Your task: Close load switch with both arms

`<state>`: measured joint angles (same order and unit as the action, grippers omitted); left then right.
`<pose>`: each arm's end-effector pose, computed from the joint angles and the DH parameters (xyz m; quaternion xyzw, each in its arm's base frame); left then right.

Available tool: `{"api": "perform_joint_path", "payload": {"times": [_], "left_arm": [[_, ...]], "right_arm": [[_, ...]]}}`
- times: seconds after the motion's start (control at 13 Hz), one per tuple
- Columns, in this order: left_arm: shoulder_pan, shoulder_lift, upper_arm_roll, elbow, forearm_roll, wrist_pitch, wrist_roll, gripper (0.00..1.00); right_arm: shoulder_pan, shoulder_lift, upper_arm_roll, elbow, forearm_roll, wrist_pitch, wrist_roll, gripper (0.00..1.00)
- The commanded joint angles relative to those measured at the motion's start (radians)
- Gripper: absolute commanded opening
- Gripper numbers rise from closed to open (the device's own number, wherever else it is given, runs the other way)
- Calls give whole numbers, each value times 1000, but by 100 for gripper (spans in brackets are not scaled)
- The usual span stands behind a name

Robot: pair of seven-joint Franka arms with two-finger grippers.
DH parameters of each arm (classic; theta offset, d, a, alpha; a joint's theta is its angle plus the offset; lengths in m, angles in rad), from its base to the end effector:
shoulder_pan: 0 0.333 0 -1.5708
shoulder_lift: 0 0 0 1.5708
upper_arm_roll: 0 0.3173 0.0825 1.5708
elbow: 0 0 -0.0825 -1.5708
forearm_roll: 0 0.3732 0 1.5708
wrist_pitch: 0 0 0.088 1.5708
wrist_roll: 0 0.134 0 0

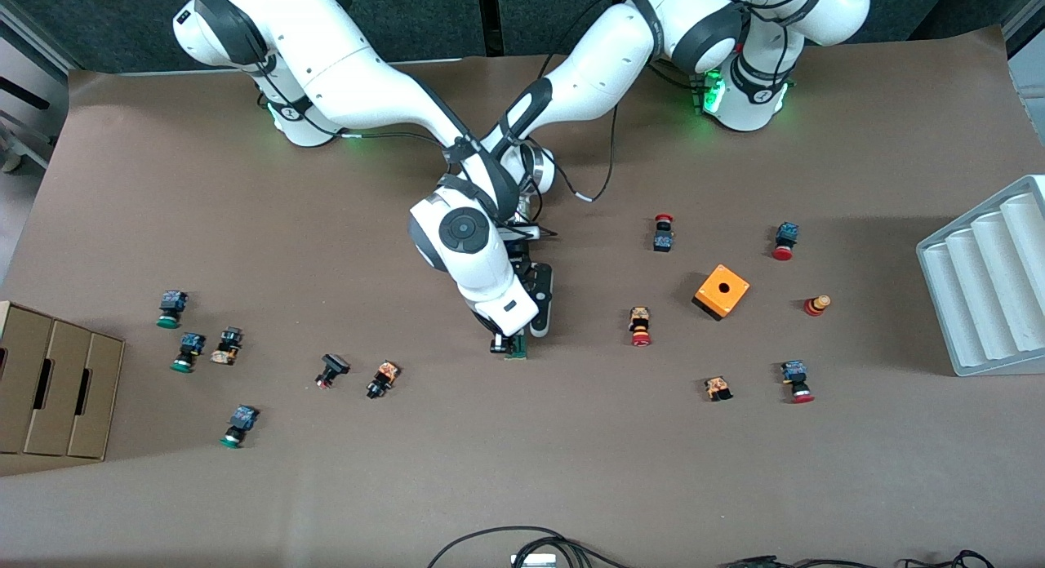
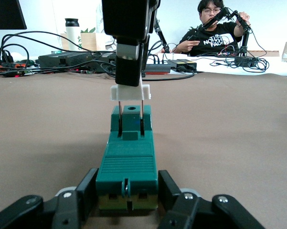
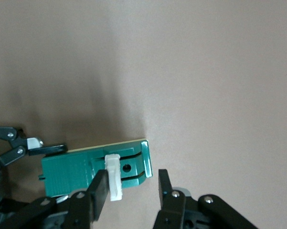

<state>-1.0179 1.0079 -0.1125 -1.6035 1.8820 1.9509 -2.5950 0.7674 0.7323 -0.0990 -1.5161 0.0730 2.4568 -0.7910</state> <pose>0.3673 -0.5562 0.0480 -0.7930 -0.0150 -0.6090 0.0052 0.5648 0.4626 0.2332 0.7475 0.6557 0.1055 0.0121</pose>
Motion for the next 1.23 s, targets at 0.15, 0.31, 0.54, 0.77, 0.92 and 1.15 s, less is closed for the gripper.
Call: {"api": "perform_joint_path", "payload": {"times": [0.15,0.31,0.54,0.77,0.92,1.15], "left_arm": [[25,29,-12,0,0,69,-20,58],[25,31,-12,5,-1,69,-20,58],[25,31,-12,4,-1,69,-19,58],[25,31,-12,5,-1,69,-20,58],[25,29,-12,5,-1,69,-20,58],[25,31,-12,5,-1,69,-20,58]], "right_arm": [[-8,33,-4,45,-18,21,1,50],[-8,39,-4,51,-18,21,0,50],[-10,39,-4,51,-18,22,-2,50],[-10,49,-5,65,-18,22,-2,50],[-10,56,-5,74,-18,22,-4,50],[-10,68,-5,88,-18,22,-4,50]]}}
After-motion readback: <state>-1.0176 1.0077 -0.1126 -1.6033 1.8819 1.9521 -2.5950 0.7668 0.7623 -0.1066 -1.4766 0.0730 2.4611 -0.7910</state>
